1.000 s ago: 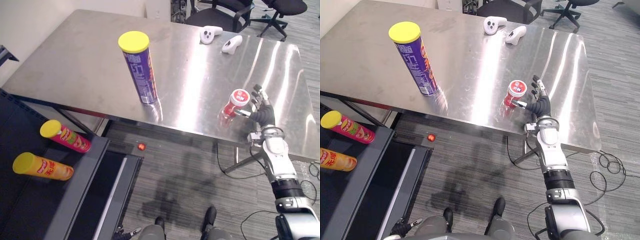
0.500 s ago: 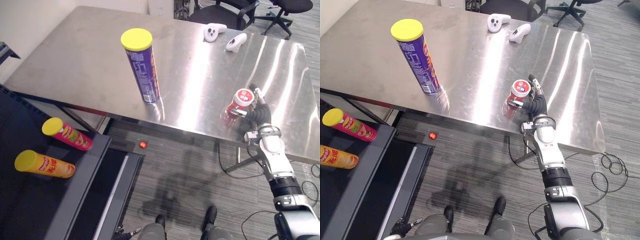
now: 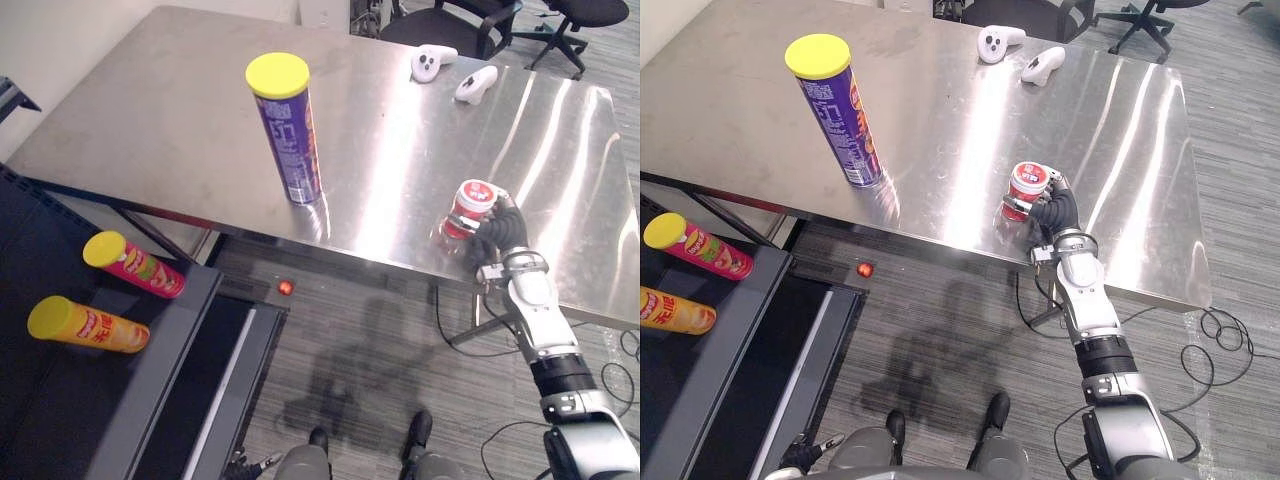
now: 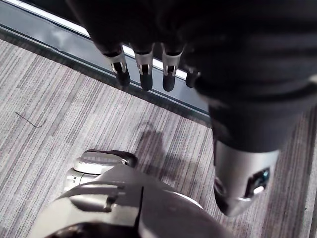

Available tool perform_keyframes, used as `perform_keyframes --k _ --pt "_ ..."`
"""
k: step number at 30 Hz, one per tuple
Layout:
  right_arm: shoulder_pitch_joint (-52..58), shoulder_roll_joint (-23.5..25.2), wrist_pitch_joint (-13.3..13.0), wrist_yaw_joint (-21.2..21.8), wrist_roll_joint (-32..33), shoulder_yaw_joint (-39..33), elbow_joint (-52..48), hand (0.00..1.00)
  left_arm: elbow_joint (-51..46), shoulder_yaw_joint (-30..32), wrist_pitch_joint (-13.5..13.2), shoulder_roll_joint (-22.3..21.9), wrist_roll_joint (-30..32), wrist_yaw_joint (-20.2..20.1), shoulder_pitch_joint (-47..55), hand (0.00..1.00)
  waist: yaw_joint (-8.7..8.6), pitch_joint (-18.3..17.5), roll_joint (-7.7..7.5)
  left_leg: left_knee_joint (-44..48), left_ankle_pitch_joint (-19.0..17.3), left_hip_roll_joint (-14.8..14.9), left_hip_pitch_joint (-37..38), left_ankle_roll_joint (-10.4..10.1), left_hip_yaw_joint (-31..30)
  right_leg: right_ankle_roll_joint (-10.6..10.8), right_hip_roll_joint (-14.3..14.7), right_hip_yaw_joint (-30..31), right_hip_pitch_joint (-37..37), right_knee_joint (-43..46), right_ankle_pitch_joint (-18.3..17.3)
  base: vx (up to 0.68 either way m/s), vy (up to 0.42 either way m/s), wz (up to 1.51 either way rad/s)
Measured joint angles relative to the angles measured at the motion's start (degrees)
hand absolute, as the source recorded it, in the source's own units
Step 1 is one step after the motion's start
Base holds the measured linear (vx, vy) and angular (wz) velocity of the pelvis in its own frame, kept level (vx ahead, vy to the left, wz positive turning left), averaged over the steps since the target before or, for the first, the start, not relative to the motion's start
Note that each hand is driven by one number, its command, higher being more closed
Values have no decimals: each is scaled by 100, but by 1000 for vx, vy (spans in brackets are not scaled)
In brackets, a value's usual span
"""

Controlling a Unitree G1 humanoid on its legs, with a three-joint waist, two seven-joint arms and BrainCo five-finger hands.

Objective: Put the gum and the chips on the shelf.

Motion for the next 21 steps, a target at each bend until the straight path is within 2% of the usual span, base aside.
perform_keyframes --k 9,15,21 --pt "111 0 20 -8 -4 -7 -85 100 -49 35 4 6 196 4 0 0 4 26 -56 -26 0 7 164 -1 28 0 7 46 127 -1 0 -16 -16 -1" --pt "427 0 21 -28 -3 -65 -1214 100 -86 79 40 7 212 5 3 0 -21 10 -77 -80 1 5 350 -3 21 0 5 38 285 -1 0 -10 -9 0" --pt "905 0 0 36 -3 -300 -2067 100 -80 85 73 56 223 3 30 0 -38 -188 -232 -90 11 -21 386 2 -15 0 -31 -15 351 -1 0 -19 -16 4"
